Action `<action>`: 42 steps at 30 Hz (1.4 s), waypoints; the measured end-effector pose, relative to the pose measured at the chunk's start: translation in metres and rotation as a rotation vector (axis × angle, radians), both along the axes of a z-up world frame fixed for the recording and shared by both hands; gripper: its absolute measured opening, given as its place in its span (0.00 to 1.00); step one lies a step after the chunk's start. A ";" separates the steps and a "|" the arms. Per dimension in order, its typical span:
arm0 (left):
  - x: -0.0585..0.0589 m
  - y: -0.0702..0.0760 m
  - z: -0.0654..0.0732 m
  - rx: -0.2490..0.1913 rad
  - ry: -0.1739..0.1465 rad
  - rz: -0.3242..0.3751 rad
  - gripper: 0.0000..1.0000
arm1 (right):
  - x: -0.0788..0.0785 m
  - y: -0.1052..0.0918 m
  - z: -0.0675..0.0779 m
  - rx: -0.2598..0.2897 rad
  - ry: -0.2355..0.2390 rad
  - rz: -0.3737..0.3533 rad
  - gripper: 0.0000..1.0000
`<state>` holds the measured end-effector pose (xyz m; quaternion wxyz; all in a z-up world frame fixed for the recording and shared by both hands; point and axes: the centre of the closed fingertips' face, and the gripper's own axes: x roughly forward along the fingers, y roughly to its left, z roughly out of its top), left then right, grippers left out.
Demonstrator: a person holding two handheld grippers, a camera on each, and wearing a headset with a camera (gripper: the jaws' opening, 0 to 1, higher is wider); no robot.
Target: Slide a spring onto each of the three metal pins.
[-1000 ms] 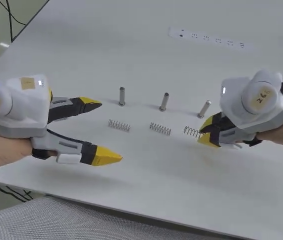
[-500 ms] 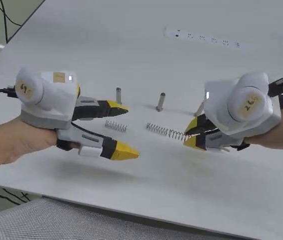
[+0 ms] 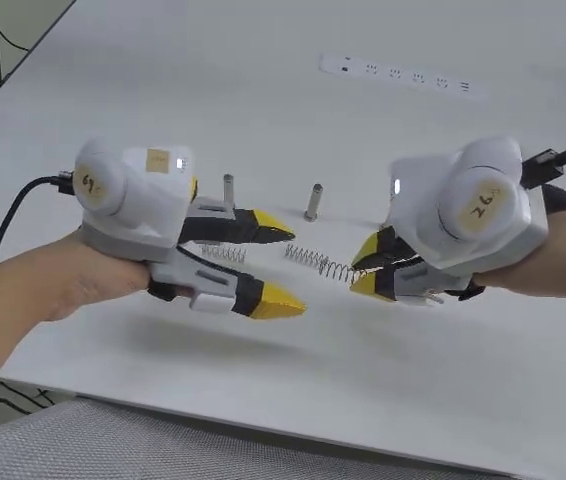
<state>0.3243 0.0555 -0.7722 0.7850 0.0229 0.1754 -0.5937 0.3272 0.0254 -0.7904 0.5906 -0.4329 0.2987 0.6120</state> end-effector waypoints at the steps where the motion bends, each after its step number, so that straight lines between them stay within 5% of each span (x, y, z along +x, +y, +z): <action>1: 0.000 -0.003 0.001 0.000 -0.004 -0.004 0.47 | -0.001 0.001 0.000 0.002 0.001 0.002 0.13; 30: -0.003 -0.022 0.011 -0.065 -0.013 -0.038 0.12 | -0.010 0.014 0.016 0.032 -0.009 0.043 0.13; 42: -0.006 -0.024 0.011 -0.072 -0.007 -0.043 0.10 | -0.013 0.012 0.013 0.022 -0.005 0.052 0.13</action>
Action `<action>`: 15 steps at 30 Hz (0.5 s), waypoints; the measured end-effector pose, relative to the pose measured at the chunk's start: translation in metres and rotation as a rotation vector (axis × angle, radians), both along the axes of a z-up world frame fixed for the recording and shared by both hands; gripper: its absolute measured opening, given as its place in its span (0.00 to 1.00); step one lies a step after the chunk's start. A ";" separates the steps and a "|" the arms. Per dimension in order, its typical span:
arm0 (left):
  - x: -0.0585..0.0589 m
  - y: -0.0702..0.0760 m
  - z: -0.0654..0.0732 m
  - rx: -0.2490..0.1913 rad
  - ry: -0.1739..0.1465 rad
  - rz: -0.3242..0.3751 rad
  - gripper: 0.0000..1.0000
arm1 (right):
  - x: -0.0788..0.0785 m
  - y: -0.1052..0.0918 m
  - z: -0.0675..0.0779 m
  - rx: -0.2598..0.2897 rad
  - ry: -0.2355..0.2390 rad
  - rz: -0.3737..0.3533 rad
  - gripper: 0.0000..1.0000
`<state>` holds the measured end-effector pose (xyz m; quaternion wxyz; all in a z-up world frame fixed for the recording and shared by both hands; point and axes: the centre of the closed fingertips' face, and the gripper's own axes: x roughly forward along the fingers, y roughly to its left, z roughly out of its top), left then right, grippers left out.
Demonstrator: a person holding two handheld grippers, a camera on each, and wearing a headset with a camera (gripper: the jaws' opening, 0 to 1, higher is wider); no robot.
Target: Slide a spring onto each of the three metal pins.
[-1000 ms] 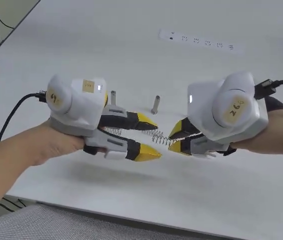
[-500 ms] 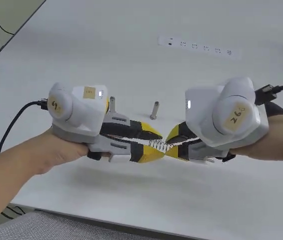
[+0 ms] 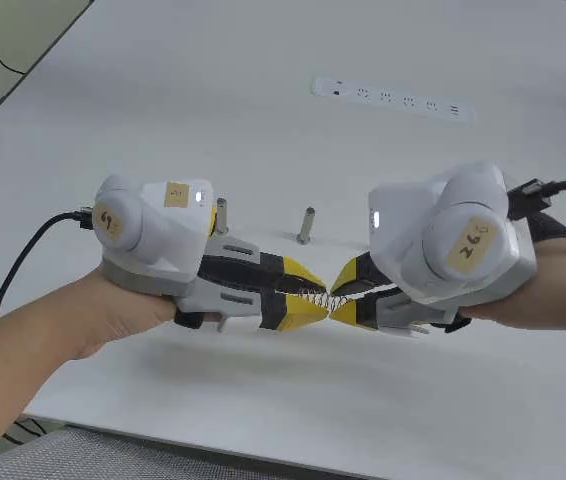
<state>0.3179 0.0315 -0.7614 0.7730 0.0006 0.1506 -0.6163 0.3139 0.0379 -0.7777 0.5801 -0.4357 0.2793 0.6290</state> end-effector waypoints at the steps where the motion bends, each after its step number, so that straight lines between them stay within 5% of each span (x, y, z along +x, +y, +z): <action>1: 0.000 0.000 0.000 0.000 -0.001 -0.001 0.10 | 0.000 0.000 0.000 0.000 0.000 0.002 0.13; 15: -0.001 0.000 0.003 -0.012 0.007 -0.004 0.08 | -0.001 0.001 0.001 0.016 0.003 0.002 0.13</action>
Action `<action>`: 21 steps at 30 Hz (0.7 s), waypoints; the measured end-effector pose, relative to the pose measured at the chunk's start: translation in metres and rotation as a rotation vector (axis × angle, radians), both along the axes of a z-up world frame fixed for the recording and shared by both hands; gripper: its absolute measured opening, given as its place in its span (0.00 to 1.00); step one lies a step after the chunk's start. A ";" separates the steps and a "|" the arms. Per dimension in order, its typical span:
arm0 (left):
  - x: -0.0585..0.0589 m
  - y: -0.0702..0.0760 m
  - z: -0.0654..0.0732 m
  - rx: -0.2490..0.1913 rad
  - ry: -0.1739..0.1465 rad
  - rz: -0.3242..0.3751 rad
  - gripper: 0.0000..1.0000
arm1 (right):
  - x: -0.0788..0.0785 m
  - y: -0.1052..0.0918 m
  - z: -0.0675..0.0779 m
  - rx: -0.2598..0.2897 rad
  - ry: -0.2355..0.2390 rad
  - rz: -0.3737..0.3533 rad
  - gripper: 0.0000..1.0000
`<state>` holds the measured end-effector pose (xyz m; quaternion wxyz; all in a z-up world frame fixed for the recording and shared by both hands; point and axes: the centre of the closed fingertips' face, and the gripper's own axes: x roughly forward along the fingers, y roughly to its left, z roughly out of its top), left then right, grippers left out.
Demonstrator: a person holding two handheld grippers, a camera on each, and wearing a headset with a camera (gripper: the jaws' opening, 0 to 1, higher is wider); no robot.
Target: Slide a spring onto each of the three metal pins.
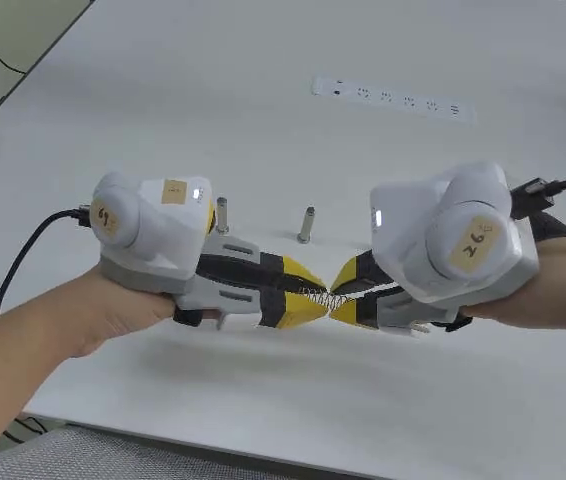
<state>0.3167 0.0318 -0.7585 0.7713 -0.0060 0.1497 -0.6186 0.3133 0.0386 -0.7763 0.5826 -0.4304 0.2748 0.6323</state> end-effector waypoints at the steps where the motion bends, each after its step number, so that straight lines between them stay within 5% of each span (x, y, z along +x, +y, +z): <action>1: -0.001 0.000 0.000 -0.001 0.004 -0.003 0.08 | -0.001 0.000 0.000 0.003 0.010 -0.005 0.13; 21: -0.003 -0.003 0.003 -0.011 0.021 -0.010 0.08 | -0.001 -0.015 -0.004 0.074 0.020 -0.066 0.17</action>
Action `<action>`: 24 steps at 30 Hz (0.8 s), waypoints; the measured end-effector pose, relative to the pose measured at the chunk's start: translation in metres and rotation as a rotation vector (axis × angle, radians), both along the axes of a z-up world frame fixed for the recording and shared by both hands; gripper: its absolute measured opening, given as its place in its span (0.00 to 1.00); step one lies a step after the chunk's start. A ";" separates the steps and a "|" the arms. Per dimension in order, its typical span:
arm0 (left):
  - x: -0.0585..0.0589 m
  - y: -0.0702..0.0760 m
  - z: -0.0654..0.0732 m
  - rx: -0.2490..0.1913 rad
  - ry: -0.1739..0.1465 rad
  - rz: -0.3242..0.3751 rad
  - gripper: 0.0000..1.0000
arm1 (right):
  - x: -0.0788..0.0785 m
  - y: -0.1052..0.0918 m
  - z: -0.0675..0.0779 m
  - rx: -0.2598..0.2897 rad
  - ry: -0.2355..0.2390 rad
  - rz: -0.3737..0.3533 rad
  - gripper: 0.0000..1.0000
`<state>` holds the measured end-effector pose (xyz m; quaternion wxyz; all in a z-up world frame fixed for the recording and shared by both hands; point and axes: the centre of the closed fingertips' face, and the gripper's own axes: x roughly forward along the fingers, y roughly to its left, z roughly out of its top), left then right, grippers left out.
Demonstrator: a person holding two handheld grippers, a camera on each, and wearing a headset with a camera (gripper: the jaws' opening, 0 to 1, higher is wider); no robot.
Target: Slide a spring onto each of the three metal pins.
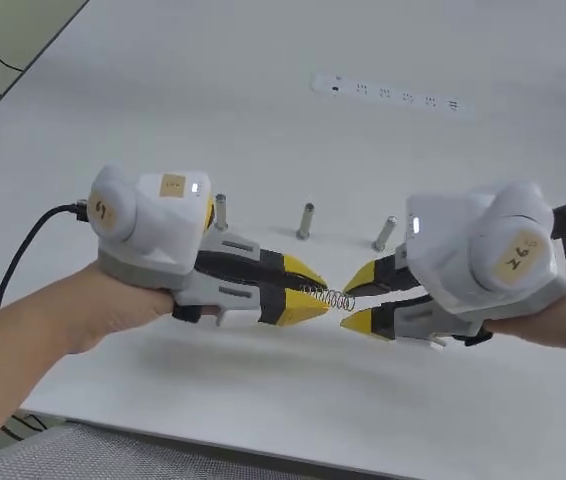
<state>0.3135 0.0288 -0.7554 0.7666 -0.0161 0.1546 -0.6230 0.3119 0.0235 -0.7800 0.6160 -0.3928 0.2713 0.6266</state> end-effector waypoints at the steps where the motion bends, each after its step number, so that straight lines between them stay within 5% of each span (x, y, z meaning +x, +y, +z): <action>1: 0.000 0.000 0.000 0.001 -0.001 0.000 0.08 | 0.001 0.000 0.001 0.003 -0.002 -0.001 0.16; 11: -0.002 -0.001 -0.001 0.009 0.004 -0.006 0.08 | -0.001 0.002 0.002 0.009 -0.015 0.029 0.13; 19: 0.000 0.000 -0.002 0.016 -0.001 0.001 0.08 | 0.003 0.003 0.010 0.015 -0.080 0.065 0.12; 24: 0.000 0.002 -0.006 0.029 -0.008 0.001 0.08 | 0.002 0.004 0.017 0.056 -0.080 0.086 0.12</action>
